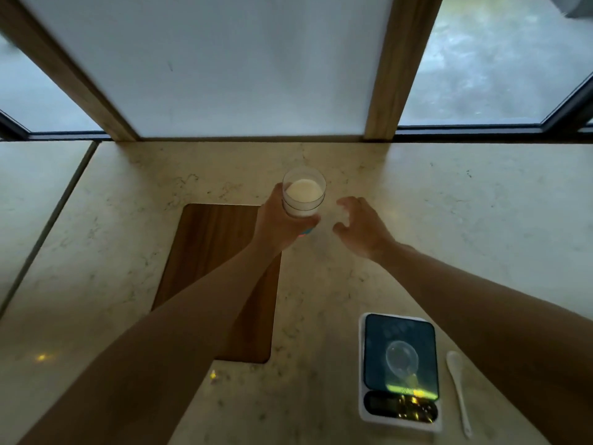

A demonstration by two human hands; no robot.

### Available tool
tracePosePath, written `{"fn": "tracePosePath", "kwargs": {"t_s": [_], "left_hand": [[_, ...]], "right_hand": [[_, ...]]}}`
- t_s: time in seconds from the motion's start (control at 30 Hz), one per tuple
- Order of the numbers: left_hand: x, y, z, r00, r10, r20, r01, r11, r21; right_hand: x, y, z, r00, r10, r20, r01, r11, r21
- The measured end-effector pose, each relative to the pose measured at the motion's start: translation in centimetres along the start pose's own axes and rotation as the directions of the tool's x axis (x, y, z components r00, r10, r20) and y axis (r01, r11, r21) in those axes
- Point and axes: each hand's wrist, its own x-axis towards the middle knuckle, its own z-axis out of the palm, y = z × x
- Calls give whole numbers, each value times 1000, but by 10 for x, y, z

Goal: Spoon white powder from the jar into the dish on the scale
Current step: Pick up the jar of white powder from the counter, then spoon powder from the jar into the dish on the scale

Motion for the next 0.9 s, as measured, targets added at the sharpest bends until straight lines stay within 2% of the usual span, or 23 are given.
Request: {"fn": "tracePosePath", "kwargs": {"t_s": [0.17, 0.33, 0.57, 0.9], "left_hand": [[-53, 15, 8, 1000, 22, 22, -23, 999, 40], [-104, 21, 16, 985, 75, 157, -89, 992, 85], [-160, 26, 27, 976, 50, 214, -72, 993, 93], [-211, 25, 40, 963, 54, 264, -98, 983, 157]], "right_hand": [[-47, 20, -10, 998, 57, 1, -57, 998, 19], [-93, 50, -18, 994, 102, -28, -101, 994, 33], [-167, 105, -24, 976, 211, -44, -209, 977, 53], [-270, 169, -26, 909, 394, -134, -399, 917, -5]]}}
